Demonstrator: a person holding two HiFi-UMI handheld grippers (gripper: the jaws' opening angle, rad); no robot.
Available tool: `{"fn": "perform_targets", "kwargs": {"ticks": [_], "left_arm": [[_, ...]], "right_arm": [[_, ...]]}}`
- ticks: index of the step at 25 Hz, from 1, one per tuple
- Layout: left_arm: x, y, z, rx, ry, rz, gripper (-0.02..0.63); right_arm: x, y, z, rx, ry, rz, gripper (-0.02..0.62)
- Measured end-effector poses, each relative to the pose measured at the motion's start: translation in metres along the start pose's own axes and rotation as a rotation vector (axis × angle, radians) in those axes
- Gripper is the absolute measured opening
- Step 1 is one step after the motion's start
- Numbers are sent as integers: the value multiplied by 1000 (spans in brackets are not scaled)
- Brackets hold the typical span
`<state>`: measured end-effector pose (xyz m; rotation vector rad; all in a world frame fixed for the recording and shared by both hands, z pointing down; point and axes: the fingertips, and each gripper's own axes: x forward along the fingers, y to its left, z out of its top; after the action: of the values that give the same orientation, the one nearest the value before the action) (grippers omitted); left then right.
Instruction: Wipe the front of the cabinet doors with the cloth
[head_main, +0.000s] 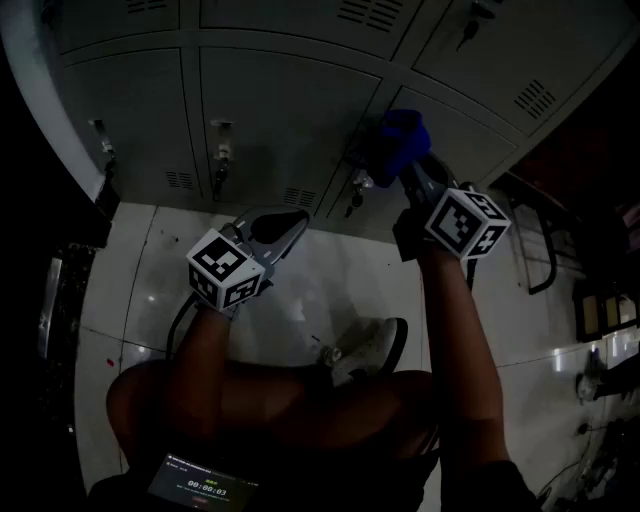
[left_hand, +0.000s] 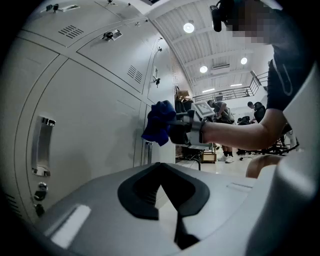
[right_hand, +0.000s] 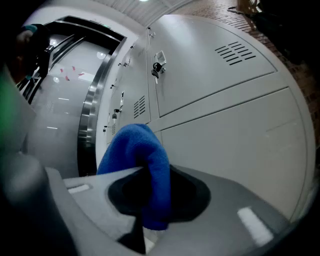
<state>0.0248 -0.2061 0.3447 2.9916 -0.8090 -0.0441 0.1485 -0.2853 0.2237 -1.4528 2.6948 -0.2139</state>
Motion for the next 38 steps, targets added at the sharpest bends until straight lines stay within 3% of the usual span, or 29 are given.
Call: {"fn": "perform_targets", "kwargs": {"ticks": [6,12,33,38], "left_arm": [[3,0,-3,8,2,-17,5],[4,-1,-7,9,12,-24,6],[11,-7,-18,22,53,-38,5],[11,-7,-18,19,55,-40,6]], "right_arm": [[27,-14,14,29,32,-22,72],[10,-34,18,-6,40,-62,72],[-129,-195,43,-41,11,-473,72],[-136,-185,37,-5,-12,-461,72]]}}
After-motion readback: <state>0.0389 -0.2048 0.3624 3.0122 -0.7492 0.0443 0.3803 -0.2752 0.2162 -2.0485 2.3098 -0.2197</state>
